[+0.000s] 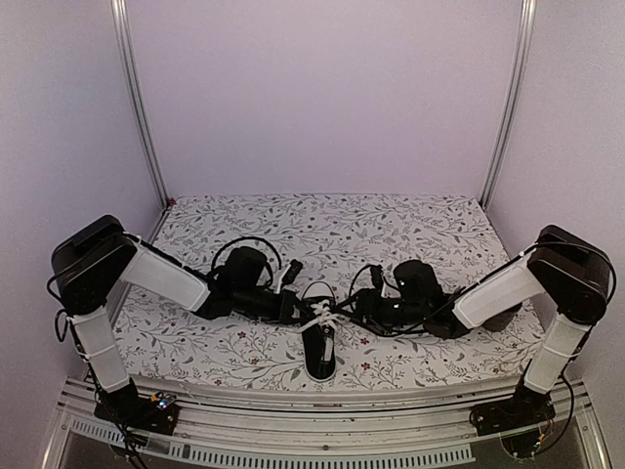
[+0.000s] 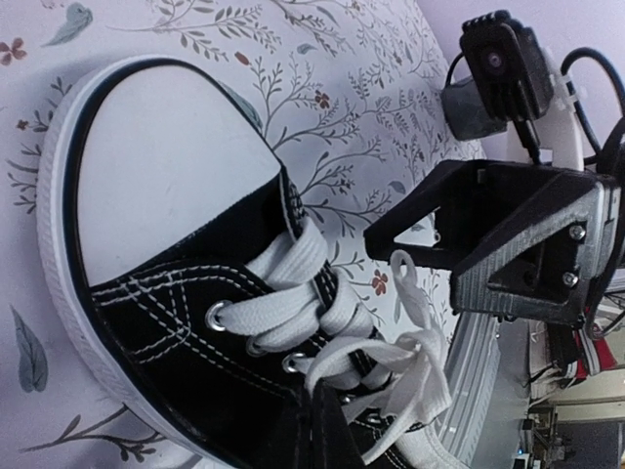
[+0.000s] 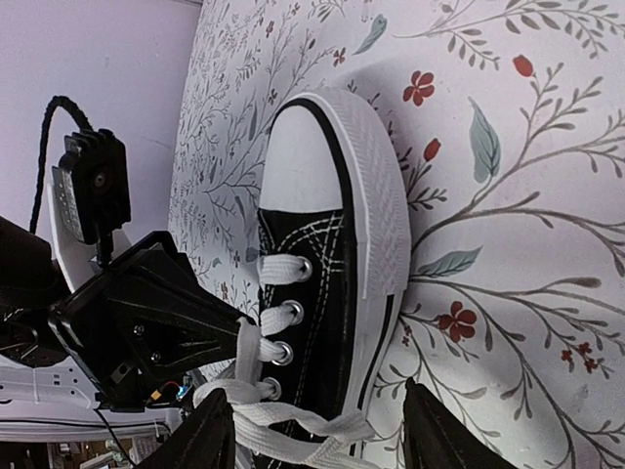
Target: Tie the shoes
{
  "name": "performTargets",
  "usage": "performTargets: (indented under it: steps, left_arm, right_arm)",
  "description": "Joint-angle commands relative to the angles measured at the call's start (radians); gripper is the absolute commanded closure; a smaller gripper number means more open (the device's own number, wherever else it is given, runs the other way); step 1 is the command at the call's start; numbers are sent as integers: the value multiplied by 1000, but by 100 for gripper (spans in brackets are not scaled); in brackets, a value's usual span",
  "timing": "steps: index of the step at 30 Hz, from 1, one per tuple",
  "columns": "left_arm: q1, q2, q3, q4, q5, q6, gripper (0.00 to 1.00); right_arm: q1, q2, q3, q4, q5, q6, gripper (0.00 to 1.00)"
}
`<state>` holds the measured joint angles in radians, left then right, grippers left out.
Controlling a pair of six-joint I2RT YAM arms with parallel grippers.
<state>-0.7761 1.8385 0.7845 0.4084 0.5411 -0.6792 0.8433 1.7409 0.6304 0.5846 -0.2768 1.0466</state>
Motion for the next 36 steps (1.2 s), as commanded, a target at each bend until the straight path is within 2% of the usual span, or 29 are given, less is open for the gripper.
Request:
performTargets:
  steps: [1, 6, 11, 12, 15, 24, 36]
  left_arm:
    - [-16, -36, -16, 35, -11, -6, 100]
    - [-18, -41, -18, 34, -17, -4, 100]
    - [-18, -48, -20, 28, -25, -2, 100]
    - [-18, -52, -21, 24, -31, 0, 100]
    - [-18, -69, -35, 18, -55, 1, 100]
    - [-18, -116, -89, 9, -92, 1, 100]
    - [-17, -156, -167, -5, -153, -23, 100]
  right_arm:
    - [-2, 64, 37, 99, -60, 43, 42]
    - [13, 100, 45, 144, -87, 80, 53]
    - [16, 88, 24, 161, -75, 105, 78]
    - [16, 81, 17, 162, -67, 105, 86]
    - [15, 65, 3, 161, -54, 110, 97]
    - [-41, -4, -64, 139, -7, 93, 98]
    - [-105, -3, -40, 51, 4, 18, 98]
